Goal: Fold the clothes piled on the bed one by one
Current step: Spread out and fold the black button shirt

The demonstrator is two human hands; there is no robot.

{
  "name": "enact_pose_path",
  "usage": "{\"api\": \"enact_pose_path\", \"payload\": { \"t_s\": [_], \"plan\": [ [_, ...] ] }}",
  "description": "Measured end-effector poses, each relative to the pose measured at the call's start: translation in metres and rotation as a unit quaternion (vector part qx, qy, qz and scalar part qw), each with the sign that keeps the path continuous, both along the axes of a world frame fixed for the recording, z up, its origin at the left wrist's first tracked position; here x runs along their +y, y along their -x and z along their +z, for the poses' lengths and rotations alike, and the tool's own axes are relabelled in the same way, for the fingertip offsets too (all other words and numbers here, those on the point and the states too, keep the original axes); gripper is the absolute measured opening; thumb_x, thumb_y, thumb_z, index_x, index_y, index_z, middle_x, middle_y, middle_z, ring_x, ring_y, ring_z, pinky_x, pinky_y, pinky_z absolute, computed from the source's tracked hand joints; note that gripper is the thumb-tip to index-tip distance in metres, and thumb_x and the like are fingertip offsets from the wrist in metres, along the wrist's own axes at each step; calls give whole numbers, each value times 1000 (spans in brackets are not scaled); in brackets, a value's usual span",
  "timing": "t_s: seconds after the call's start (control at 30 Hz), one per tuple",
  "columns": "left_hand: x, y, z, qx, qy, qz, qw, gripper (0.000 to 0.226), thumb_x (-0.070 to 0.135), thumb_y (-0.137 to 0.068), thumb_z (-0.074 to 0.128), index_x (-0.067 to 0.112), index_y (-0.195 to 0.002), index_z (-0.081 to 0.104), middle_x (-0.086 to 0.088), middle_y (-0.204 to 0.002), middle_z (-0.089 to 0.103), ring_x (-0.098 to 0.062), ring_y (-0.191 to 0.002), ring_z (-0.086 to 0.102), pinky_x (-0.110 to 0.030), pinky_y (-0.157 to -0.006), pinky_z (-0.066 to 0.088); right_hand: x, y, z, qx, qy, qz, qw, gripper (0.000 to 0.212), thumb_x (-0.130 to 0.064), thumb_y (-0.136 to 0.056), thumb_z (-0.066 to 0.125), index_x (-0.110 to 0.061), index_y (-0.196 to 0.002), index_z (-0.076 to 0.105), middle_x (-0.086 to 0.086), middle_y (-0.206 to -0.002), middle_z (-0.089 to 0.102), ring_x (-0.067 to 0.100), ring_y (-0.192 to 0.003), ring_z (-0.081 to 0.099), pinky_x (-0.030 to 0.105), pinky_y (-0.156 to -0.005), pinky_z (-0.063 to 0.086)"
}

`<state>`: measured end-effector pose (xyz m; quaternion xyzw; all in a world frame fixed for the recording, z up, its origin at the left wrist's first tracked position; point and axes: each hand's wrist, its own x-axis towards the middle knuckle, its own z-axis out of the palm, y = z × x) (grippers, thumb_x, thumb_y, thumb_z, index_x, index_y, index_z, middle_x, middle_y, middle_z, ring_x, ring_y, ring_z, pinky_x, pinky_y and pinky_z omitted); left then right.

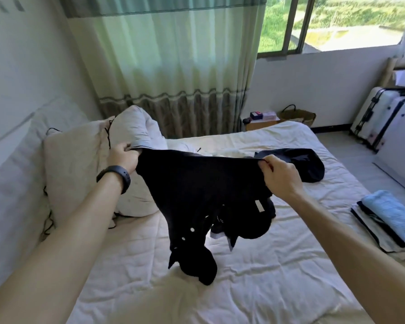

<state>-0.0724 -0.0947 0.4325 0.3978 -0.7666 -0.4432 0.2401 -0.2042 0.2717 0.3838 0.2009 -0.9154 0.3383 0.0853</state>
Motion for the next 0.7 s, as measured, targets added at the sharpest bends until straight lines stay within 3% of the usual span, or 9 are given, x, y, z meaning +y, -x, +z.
{"api": "enact_pose_path", "payload": {
  "t_s": [0.1,0.2,0.27,0.3,0.4,0.43,0.53,0.6,0.7],
  "plan": [
    [39,13,-13,-124,45,-141,981,72,33,-76,83,20,-136,46,-10,-137,55,-28,-121,55,-36,-101,44,-10,-2,16,-53,47,50,996,27,-41,-100,61,-20,-86,71,0,-75,69,23,-68,68,41,-69,55],
    [105,33,-12,-102,115,-345,926,105,54,-62,85,26,-150,35,-1,-144,49,-19,-134,45,-26,-108,37,-27,-8,33,-87,92,108,986,24,-39,-97,66,-32,-74,69,-12,-68,67,9,-53,67,26,-58,48],
    [152,46,-7,-55,125,-437,889,86,56,-64,82,34,-140,48,17,-126,58,-4,-120,52,-3,-91,36,-34,-12,42,-92,113,140,979,28,-36,-97,68,-39,-69,69,-18,-67,68,2,-54,64,18,-56,46],
    [168,53,-6,-28,145,-451,880,67,51,-69,81,36,-129,57,22,-112,63,-3,-108,57,-1,-82,38,-34,-14,46,-89,128,147,977,29,-35,-96,69,-43,-68,69,-20,-68,69,0,-57,64,14,-56,45],
    [185,67,-5,25,188,-448,874,25,31,-87,75,24,-112,73,10,-96,73,-11,-96,67,-24,-86,52,-7,-15,36,-54,199,97,974,16,-34,-94,72,-44,-81,70,-19,-82,73,2,-76,68,15,-69,50],
    [184,68,-5,34,167,-445,879,18,27,-89,74,24,-107,75,13,-92,73,-8,-93,69,-24,-85,53,7,-17,25,-64,232,81,967,10,-35,-92,75,-42,-88,71,-18,-87,74,3,-79,69,16,-72,51],
    [177,73,-2,61,94,-429,896,8,31,-87,77,37,-92,76,29,-76,71,11,-80,66,-10,-74,51,38,-34,-17,-151,194,53,968,26,-50,-80,82,-45,-102,68,-17,-97,75,1,-84,70,16,-74,51],
    [177,75,5,74,54,-415,905,8,34,-86,78,37,-93,77,26,-80,73,6,-82,69,-14,-76,54,40,-48,-41,-176,123,34,976,45,-68,-70,79,-48,-108,64,-20,-104,72,-2,-82,69,12,-71,49],
    [180,79,19,112,0,-404,908,13,31,-87,77,27,-100,78,9,-91,78,-8,-93,73,-29,-86,57,25,-67,-56,-119,96,-18,988,65,-86,-63,64,-48,-116,58,-27,-102,66,-6,-78,65,14,-64,47]
  ]
}}
